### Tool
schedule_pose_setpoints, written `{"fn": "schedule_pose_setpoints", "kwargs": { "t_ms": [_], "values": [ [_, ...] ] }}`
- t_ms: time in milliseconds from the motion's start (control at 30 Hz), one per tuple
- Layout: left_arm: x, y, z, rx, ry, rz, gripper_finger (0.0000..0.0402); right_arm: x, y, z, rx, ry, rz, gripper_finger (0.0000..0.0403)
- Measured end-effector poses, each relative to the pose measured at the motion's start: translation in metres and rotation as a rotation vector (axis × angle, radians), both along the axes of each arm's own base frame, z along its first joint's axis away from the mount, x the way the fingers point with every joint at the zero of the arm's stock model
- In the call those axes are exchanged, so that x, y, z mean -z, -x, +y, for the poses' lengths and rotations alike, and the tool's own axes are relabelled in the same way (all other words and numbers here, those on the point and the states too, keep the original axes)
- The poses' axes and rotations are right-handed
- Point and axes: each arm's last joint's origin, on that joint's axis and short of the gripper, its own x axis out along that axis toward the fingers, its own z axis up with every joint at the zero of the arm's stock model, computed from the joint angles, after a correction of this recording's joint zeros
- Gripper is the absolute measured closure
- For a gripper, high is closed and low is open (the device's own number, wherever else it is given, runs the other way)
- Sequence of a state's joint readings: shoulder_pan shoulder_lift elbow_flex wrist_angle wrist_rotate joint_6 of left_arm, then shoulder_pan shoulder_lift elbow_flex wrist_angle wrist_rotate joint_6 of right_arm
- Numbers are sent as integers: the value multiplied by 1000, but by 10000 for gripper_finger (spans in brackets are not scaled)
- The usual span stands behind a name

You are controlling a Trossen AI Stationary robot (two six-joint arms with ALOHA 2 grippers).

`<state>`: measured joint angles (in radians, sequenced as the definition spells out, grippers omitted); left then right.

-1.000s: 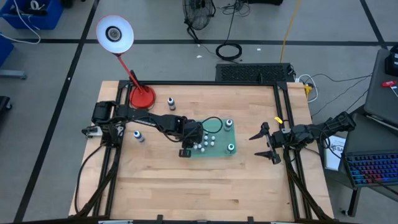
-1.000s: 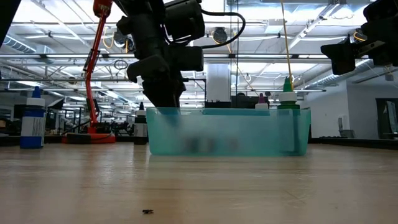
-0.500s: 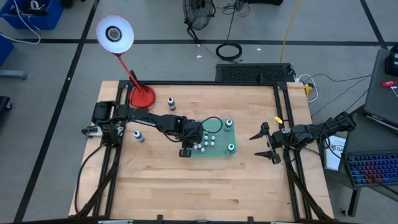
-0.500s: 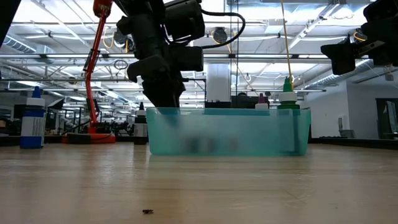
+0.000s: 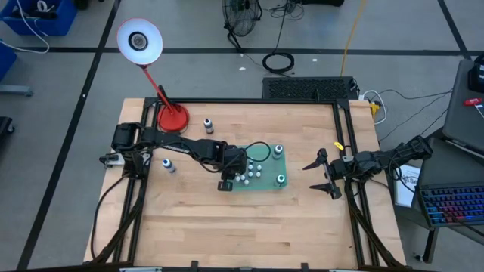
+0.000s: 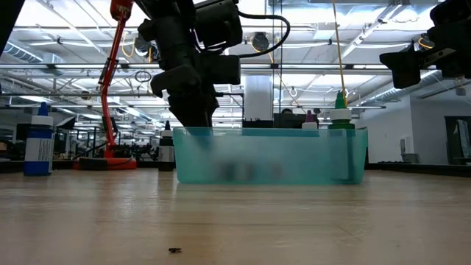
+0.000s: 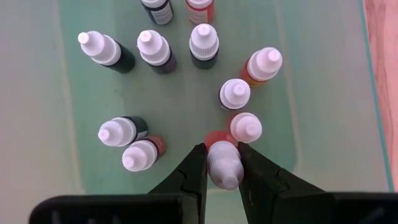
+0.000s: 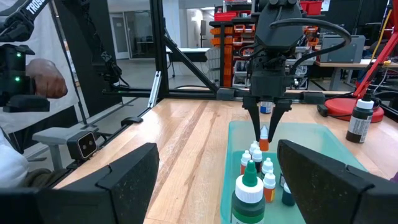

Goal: Pick & Place food coloring
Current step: Put the small orange food coloring bottle into the blue bin

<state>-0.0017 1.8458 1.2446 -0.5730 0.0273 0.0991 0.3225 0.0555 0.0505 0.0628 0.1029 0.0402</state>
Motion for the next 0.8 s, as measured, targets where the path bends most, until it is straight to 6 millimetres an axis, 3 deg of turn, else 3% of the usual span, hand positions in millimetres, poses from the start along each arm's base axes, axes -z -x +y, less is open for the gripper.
{"fn": "schedule_pose_setpoints", "kwargs": {
  "t_ms": [200,467,800],
  "values": [
    [0,0,0,-6,2,1,334,0,0,0,0,0,0,89],
    [25,-6,0,-5,4,64,334,0,0,0,1,0,0,89],
    [26,-7,1,-10,3,54,335,0,0,0,0,1,4,89]
  ]
}}
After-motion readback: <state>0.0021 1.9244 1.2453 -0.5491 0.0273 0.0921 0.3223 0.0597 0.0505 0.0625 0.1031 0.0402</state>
